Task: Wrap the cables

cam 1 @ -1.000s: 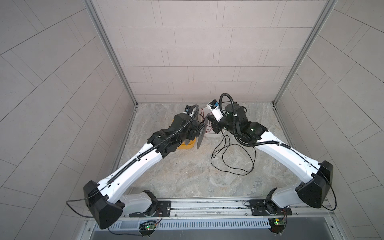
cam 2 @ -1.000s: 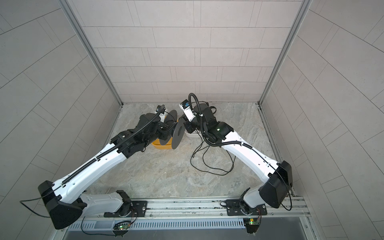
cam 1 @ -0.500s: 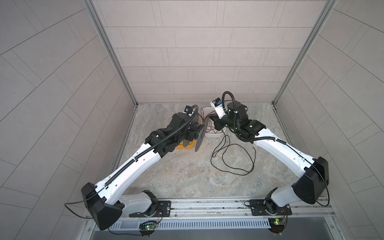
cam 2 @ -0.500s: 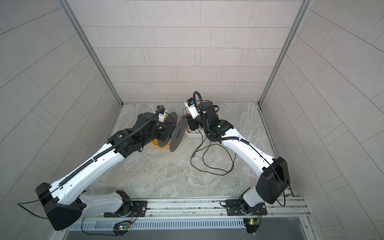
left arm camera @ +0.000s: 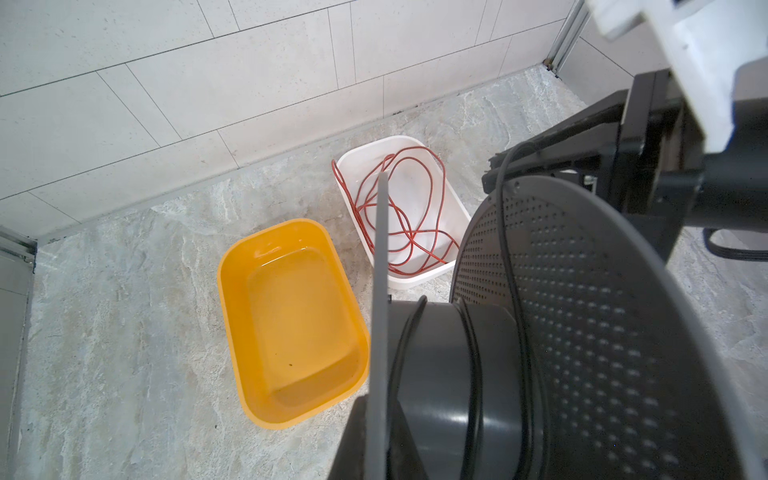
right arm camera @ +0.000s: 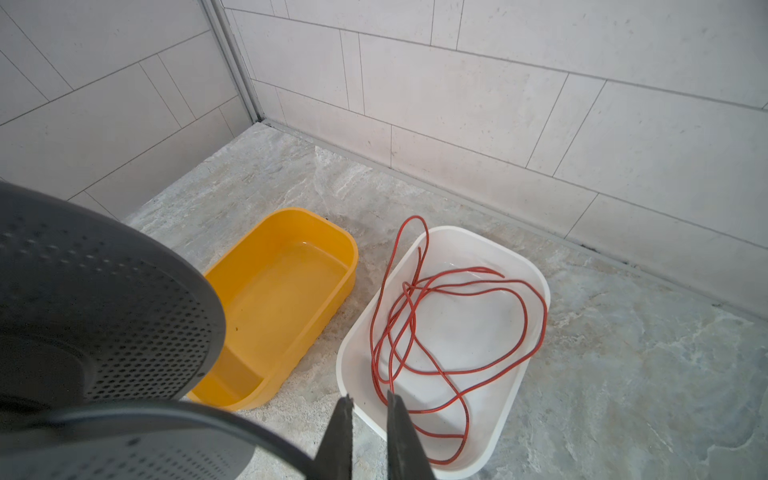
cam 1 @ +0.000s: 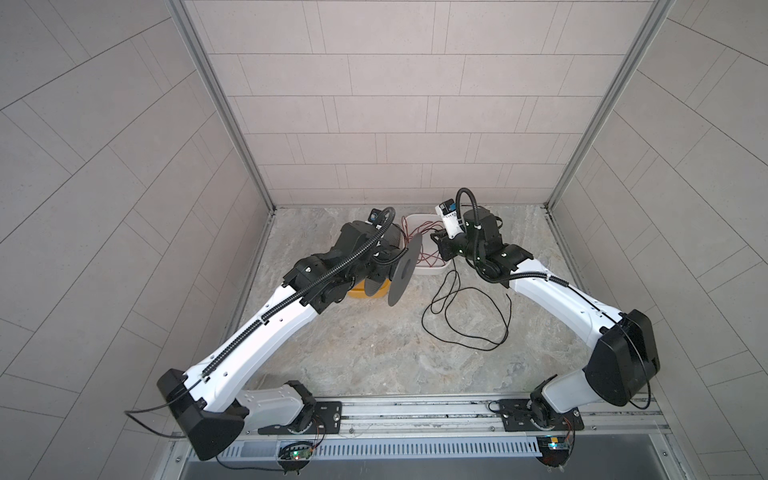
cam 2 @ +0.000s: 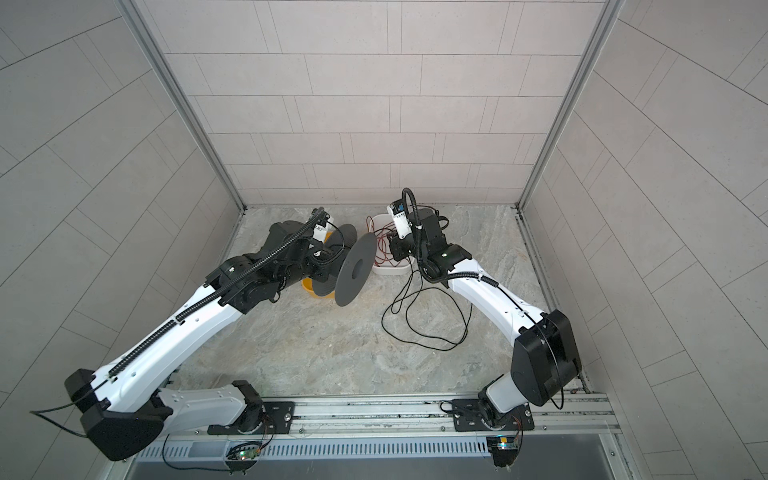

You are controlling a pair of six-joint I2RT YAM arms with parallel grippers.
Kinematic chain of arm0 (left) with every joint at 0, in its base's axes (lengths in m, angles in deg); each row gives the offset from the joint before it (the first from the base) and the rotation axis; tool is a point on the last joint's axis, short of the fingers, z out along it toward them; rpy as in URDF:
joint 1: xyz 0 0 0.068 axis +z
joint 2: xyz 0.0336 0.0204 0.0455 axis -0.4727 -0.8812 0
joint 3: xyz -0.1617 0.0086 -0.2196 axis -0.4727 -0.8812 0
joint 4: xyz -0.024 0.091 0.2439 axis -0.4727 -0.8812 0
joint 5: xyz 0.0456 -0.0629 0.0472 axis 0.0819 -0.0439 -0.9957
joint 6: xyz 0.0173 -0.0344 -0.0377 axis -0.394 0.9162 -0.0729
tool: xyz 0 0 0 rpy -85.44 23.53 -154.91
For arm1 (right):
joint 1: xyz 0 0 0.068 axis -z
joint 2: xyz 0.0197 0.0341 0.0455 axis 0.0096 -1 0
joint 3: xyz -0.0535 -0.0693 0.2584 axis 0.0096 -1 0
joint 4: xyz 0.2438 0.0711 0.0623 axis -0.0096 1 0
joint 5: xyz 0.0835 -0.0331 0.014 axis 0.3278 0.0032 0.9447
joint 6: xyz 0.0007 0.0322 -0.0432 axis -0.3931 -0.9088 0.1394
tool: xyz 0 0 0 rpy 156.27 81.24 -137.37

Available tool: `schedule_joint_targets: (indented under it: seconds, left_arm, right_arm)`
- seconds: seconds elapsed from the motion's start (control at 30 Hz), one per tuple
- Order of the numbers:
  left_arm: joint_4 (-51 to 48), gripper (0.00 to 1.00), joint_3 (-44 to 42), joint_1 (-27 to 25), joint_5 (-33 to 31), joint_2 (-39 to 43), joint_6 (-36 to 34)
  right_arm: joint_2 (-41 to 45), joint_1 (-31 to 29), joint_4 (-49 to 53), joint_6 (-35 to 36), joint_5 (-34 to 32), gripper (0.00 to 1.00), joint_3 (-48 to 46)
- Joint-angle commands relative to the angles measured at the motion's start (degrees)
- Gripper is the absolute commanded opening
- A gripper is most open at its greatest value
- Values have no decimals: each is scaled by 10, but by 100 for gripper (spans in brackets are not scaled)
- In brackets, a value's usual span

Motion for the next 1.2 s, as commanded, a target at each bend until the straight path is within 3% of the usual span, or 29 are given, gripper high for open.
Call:
schedule_joint_targets:
  seconds: [0.0,0.43,0.8,1.17]
  left_arm:
    - [12,0,35,9,9,3,7]
    - [-8,0,82,56,54,-12,18]
    - [10,0,84,102,121,-17,45]
    - [29,0,77,128,140,-11,64]
  right_arm:
    - [5,9,-24,-14,-4,16,-15]
    - [54,10,-99,-40,23,19,-141]
    - [43,9,-140,-62,43,17,-190]
    - [52,9,-178,-91,59,12,-231]
